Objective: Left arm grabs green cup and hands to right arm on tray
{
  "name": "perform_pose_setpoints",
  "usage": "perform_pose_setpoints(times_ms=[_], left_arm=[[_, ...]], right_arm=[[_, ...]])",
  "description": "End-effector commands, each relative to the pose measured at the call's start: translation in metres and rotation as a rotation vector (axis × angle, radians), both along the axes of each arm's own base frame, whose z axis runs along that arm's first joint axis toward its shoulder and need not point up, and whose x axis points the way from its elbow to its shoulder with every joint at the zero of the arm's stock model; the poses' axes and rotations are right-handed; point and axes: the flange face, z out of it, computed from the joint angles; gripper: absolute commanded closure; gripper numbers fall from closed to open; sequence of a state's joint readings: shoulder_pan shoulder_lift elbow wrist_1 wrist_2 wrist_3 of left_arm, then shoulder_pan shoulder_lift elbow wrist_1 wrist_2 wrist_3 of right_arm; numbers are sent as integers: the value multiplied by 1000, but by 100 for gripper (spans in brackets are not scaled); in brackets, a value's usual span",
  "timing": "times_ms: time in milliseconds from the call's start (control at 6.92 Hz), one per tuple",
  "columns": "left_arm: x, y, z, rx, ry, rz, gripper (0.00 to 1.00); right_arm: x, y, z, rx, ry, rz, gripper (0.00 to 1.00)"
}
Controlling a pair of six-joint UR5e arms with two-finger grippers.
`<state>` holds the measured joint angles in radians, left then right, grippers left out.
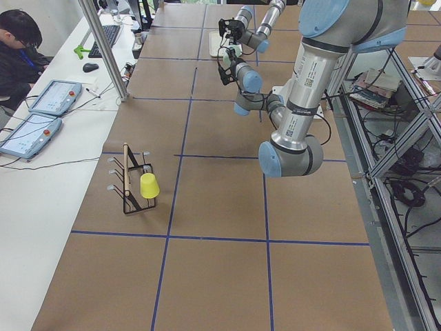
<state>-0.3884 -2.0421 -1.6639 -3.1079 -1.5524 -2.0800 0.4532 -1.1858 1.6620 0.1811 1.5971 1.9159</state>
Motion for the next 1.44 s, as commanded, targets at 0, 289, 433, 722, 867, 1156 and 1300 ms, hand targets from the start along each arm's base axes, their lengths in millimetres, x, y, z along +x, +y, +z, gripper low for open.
perform_pose_setpoints(times_ms=[0, 289, 433, 722, 867, 1156, 1300], left_arm=[[0, 0, 1, -1, -1, 0, 54], [1, 0, 3, -2, -6, 0, 53], [2, -1, 3, -3, -7, 0, 53], [2, -1, 3, -3, -7, 0, 53], [2, -1, 4, -4, -8, 0, 53], [1, -1, 5, -5, -11, -1, 53], [1, -1, 5, -5, -11, -1, 53]], right_arm=[[-2, 1, 0, 0, 1, -4, 4], [-2, 2, 0, 1, 1, -4, 46], [-1, 2, 0, 4, 1, -2, 59], [-4, 4, 1, 7, 6, -7, 63], [-6, 8, 2, 8, 8, -13, 63], [-7, 10, 4, 8, 11, -18, 62], [-8, 12, 4, 10, 12, -24, 62]])
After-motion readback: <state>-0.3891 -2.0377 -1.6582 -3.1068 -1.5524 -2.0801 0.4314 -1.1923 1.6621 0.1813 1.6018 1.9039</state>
